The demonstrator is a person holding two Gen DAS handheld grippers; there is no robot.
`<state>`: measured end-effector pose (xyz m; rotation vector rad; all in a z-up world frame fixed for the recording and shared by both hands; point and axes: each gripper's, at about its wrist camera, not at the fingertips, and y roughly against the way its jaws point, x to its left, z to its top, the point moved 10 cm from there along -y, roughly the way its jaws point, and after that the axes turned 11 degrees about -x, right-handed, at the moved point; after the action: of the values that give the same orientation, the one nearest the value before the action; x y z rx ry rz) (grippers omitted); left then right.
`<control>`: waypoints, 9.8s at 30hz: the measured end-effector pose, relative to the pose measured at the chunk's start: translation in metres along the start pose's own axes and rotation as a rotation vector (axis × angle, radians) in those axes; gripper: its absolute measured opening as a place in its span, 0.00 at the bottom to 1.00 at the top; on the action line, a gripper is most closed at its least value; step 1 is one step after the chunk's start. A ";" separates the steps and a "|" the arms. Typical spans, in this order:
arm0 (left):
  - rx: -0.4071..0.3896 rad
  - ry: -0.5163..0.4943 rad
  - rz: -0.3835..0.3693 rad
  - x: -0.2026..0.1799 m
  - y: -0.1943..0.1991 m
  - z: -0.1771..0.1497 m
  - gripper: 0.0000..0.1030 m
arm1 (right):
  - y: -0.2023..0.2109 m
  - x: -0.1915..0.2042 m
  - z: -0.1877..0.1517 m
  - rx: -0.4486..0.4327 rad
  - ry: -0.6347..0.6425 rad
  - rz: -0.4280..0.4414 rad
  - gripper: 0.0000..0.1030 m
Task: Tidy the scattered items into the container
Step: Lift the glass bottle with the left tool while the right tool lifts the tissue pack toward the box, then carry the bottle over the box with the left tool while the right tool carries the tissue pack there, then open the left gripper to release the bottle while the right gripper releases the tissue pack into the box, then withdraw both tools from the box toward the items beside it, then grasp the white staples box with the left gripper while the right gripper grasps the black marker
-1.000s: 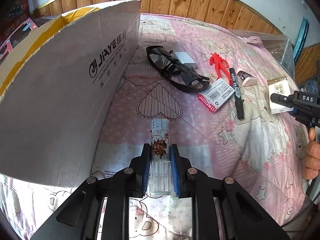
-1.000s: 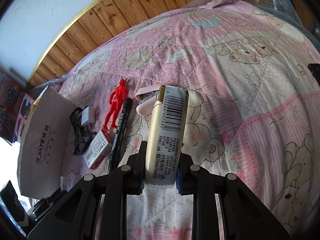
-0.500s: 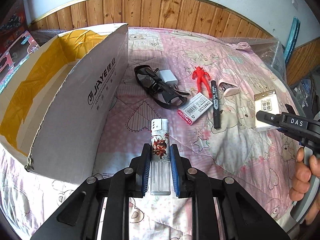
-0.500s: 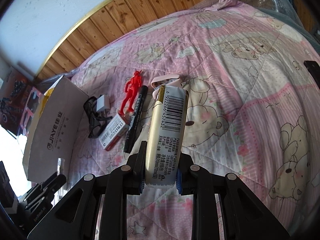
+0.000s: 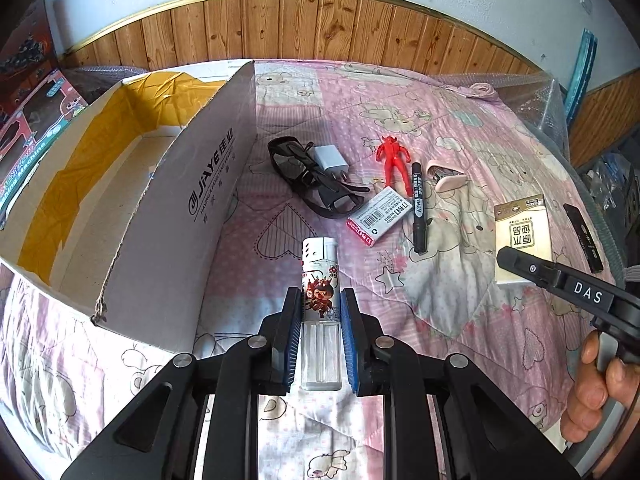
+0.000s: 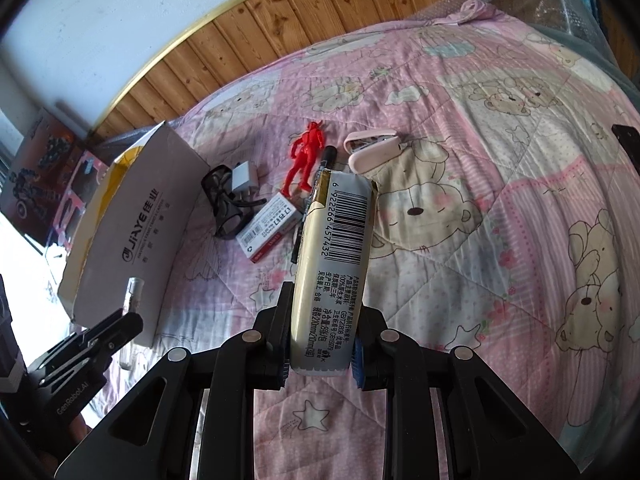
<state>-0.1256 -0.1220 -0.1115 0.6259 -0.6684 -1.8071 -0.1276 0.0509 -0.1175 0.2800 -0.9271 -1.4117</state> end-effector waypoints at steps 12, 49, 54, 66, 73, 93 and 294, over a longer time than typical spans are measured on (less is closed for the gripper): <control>-0.031 0.013 -0.008 0.001 0.021 0.008 0.20 | 0.015 0.026 -0.013 0.001 0.044 0.029 0.24; -0.130 0.100 0.011 0.045 0.070 0.042 0.20 | 0.049 0.134 -0.025 -0.018 0.217 0.161 0.24; -0.152 0.116 0.018 0.054 0.077 0.050 0.20 | 0.052 0.153 -0.022 -0.027 0.247 0.180 0.24; -0.200 0.160 0.050 0.091 0.093 0.071 0.20 | 0.050 0.203 -0.014 -0.038 0.317 0.237 0.24; -0.220 0.195 0.066 0.116 0.099 0.082 0.20 | 0.046 0.227 -0.007 -0.039 0.352 0.260 0.24; -0.241 0.267 0.119 0.183 0.095 0.107 0.20 | 0.022 0.287 0.022 -0.032 0.453 0.316 0.24; 0.094 -0.168 -0.190 -0.075 -0.149 0.028 0.47 | -0.138 -0.006 0.051 0.158 0.094 0.038 0.20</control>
<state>-0.2203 -0.0048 -0.1884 0.6216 -0.8346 -2.0296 -0.2613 0.0473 -0.1798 0.4418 -0.9632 -1.2819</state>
